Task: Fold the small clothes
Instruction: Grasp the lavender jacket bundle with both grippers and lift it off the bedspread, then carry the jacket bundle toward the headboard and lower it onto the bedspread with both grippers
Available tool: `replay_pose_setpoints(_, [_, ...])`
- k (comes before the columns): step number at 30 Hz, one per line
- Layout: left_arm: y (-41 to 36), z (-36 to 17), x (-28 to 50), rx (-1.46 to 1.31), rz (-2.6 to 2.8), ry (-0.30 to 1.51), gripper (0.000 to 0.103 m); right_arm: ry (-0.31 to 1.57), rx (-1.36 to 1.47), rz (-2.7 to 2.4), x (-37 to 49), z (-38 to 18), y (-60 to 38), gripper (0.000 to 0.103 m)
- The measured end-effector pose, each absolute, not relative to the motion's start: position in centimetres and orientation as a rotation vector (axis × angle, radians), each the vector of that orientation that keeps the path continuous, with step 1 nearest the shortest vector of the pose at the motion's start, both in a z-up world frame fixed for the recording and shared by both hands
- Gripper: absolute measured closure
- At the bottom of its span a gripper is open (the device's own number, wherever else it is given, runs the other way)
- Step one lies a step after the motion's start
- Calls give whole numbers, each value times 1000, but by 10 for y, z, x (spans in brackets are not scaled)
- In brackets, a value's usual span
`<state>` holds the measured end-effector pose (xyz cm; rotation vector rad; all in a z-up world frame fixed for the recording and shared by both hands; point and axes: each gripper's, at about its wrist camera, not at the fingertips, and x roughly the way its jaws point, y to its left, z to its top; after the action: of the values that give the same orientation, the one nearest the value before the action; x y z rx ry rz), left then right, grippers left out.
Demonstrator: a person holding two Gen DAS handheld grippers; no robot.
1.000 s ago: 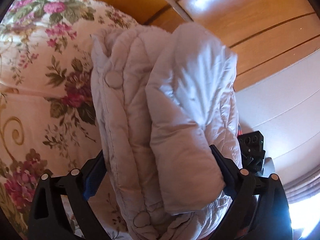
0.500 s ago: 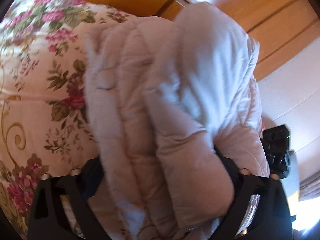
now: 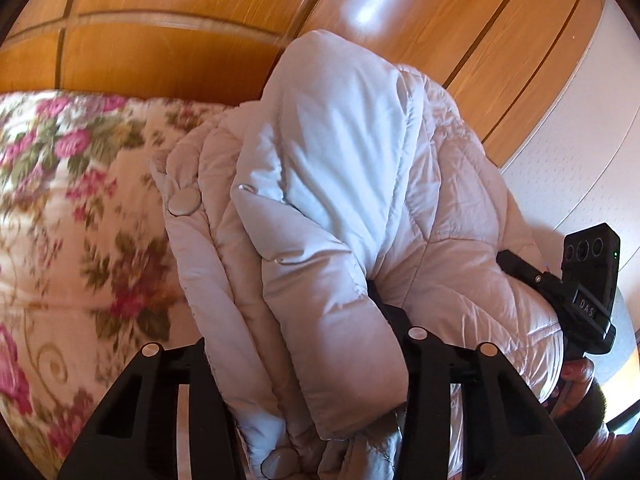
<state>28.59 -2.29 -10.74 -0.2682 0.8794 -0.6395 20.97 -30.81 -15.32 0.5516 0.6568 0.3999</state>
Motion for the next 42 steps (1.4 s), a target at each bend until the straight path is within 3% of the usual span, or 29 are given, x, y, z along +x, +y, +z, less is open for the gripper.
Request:
replay_pose_setpoints(11, [-62,-77,372,-159,-567,762,65,564,420,337,296,-129,-321,53])
replay_pose_setpoints(19, [-68,-108,437,-130,-511,798,64,608,367,312,349,-153,-323,51])
replay_pose_setpoints(28, [-68,-146,438,-146,-480,794,51,625,313,255,351,-194,-323,36])
replay_pose_setpoints(34, [-61,-147,426,-183,-421,784,38,625,257,193,342,-187,-315,27])
replay_pose_setpoints(36, [-54,-144,416,-200,-398,775,31,623,260,169,334,-184,-314,18])
replay_pose_setpoints(42, [-21,-140,387,-344,-373,777,25,608,232,156,295,-163,-316,10])
